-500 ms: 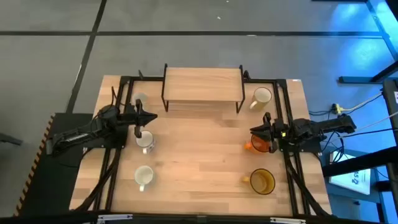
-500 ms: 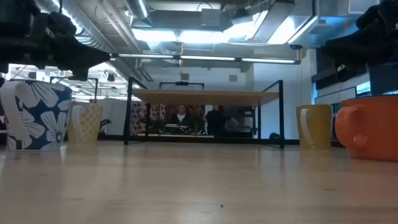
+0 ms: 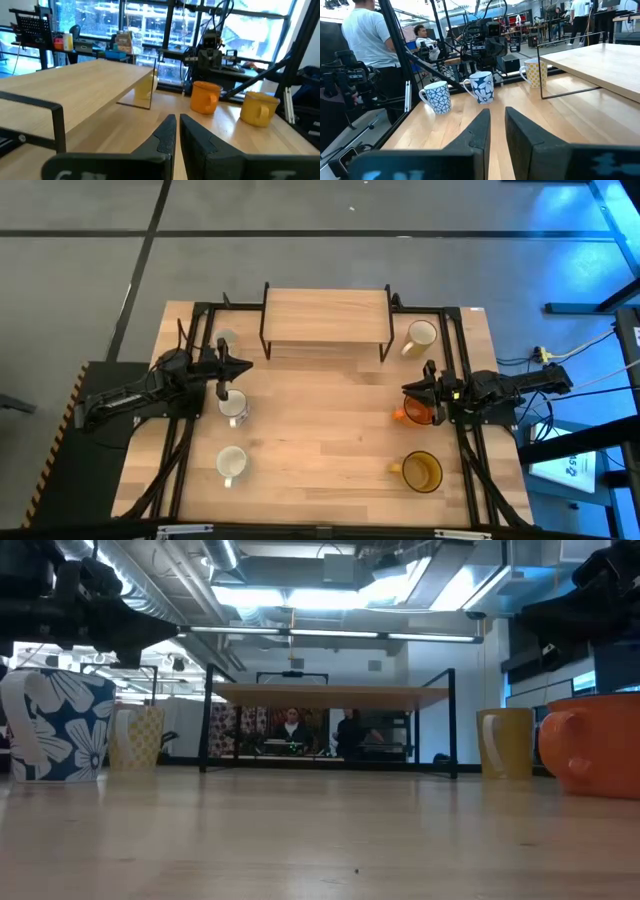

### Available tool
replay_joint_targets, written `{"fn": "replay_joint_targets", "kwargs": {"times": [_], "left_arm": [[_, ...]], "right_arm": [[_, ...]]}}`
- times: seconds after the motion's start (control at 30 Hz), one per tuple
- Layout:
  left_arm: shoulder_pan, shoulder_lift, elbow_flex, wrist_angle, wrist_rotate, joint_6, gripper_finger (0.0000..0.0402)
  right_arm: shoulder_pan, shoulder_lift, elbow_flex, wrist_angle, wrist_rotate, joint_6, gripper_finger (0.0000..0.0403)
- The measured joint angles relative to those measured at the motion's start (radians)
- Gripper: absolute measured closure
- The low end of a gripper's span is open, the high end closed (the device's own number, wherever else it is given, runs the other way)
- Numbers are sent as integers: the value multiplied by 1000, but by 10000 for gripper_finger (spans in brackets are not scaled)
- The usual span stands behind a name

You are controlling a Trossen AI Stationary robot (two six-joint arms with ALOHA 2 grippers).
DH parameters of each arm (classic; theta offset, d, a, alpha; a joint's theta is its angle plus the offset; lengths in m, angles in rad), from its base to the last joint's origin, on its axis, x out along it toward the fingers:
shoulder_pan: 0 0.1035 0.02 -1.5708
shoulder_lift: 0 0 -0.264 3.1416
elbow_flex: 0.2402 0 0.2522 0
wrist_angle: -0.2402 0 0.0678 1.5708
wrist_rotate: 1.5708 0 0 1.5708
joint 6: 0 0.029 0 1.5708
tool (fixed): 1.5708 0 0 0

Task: Place coffee mugs
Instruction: Put the yellow patterned mug on the shelf

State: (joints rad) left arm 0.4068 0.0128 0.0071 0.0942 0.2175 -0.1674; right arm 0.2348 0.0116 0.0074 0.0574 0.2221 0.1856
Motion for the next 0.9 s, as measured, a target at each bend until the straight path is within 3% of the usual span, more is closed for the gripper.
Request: {"fn": "replay_joint_targets", "kwargs": {"times": [0.27, 0.47, 0.67, 0.9], "left_arm": [[0, 0, 0, 233, -14, -98, 384], [0, 0, 1, 434, -169, -171, 384], [0, 45, 95, 339, -431, -272, 384], [1, 287, 365, 85, -602, -143, 384]], "right_arm": [[0, 0, 0, 47, 12, 56, 356], [0, 0, 0, 52, 72, 211, 356], [0, 0, 0, 61, 230, 293, 356], [0, 0, 0, 69, 310, 293, 356]]}}
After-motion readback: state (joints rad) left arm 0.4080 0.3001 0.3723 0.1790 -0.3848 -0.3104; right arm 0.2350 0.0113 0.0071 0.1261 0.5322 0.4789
